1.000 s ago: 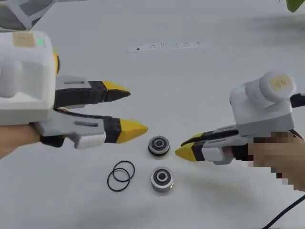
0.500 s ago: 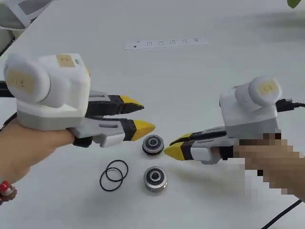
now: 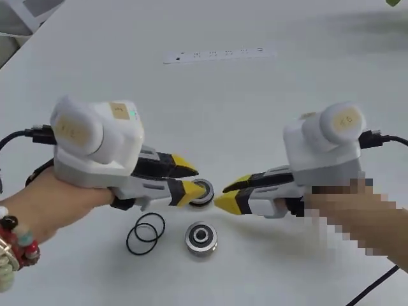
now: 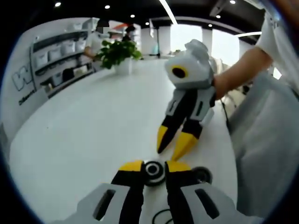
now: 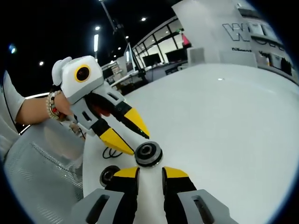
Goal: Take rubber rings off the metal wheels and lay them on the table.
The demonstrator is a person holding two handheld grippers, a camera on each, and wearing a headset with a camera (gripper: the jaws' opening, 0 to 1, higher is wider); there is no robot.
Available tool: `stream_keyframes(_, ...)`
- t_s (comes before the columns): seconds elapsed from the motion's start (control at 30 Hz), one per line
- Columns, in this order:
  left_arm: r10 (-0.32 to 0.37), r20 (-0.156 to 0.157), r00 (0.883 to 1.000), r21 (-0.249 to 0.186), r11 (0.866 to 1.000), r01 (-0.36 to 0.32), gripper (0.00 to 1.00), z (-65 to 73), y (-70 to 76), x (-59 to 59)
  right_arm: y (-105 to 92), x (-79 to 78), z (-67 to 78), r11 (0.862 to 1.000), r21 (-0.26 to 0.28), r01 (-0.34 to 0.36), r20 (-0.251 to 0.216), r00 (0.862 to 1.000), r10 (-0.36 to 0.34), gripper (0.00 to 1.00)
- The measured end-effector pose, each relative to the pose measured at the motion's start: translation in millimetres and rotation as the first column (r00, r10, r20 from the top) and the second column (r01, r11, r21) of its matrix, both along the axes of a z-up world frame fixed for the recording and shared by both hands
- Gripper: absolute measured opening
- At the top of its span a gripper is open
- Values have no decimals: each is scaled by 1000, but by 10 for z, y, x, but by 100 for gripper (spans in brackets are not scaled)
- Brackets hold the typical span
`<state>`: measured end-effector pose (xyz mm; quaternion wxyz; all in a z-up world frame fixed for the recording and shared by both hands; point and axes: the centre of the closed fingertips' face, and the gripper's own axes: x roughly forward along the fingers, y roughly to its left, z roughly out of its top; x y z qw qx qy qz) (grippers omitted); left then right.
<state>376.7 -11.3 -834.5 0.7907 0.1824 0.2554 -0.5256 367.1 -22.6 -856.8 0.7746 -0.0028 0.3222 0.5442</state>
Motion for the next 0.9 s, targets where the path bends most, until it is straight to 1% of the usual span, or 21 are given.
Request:
stream_keyframes(0.1, 5, -13, 1000, 17, 1000, -5, 18, -68, 9, 13, 25, 8, 17, 1000, -2, -5, 23, 1000, 5, 19)
stream_keyframes(0.13, 8, -18, 1000, 24, 1000, -8, 18, -86, 17, 14, 42, 16, 32, 1000, -1, -7, 38, 999, 7, 21)
stream_keyframes(0.2, 17, -18, 1000, 29, 999, -17, 17, -97, 36, 25, 73, 14, 49, 1000, -3, -17, 57, 998, 17, 22)
stream_keyframes(0.3, 22, -32, 999, 37, 999, -21, 17, -132, 60, 13, 114, 4, 45, 999, -19, -41, 90, 995, 42, 22)
stream_keyframes(0.33, 22, -30, 999, 30, 999, -22, 16, -129, 58, 15, 123, 1, 37, 999, -28, -47, 98, 994, 49, 23)
stream_keyframes(0.37, 29, -43, 999, 18, 999, -28, 16, -129, 55, 12, 137, -3, 26, 998, -39, -56, 111, 992, 60, 23)
stream_keyframes(0.43, 37, -54, 998, 4, 999, -37, 15, -131, 55, 12, 157, -16, 4, 995, -62, -73, 129, 988, 81, 24)
stream_keyframes(0.47, 38, -49, 998, 6, 999, -38, 14, -132, 60, 16, 177, -10, 9, 996, -58, -67, 136, 988, 75, 24)
stream_keyframes(0.57, 42, -47, 998, 2, 999, -42, 14, -130, 56, 7, 182, 11, -13, 994, -76, -81, 155, 984, 92, 24)
stream_keyframes(0.73, 54, -58, 997, -6, 999, -54, 14, -129, 56, -10, 182, 35, -34, 991, -93, -92, 173, 979, 107, 22)
stream_keyframes(0.77, 53, -57, 997, -4, 999, -53, 14, -129, 57, -15, 182, 34, -33, 991, -93, -92, 173, 979, 107, 22)
stream_keyframes(0.8, 57, -59, 997, -4, 998, -57, 14, -129, 58, -17, 188, 11, -28, 990, -90, -107, 171, 978, 121, 20)
stream_keyframes(0.9, 56, -56, 997, 0, 998, -56, 14, -130, 55, -40, 173, 3, -30, 988, -98, -118, 192, 972, 135, 19)
